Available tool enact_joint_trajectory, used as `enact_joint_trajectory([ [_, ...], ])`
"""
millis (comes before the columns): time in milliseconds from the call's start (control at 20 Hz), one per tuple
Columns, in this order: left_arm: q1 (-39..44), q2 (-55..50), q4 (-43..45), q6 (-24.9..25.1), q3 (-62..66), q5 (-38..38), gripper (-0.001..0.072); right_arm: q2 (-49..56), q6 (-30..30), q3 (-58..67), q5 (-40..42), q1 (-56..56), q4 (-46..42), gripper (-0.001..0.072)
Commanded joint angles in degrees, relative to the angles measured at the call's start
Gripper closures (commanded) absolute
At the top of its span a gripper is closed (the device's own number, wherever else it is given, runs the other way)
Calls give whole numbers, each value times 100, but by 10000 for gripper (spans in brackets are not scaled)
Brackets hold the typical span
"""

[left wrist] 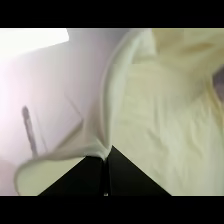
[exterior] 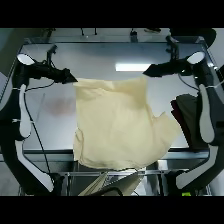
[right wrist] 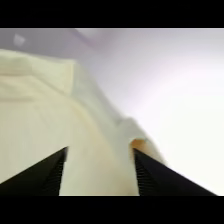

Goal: Fold the shirts.

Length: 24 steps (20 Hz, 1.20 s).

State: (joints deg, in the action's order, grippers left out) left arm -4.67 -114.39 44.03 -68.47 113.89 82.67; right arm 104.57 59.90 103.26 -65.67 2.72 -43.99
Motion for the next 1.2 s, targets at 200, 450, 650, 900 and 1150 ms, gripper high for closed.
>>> enact_joint_trajectory([
  [200,-87,-1165,-20,-122,201,225,692,214,861,-26,-1110,896,-87,211],
  [450,-273,-1119,-63,-125,208,321,692,-949,1519,-1318,-2636,1893,-225,258],
  [650,-446,-1051,-68,-125,210,474,692,-2717,2253,-3593,-2568,2813,-1526,257],
  [900,-640,-1049,-74,-127,210,638,692,-4789,3049,-6590,-1989,3412,-2232,252],
  [1150,-699,-1049,-76,-155,210,868,692,-5132,2389,-8448,-879,3403,-1576,252],
])
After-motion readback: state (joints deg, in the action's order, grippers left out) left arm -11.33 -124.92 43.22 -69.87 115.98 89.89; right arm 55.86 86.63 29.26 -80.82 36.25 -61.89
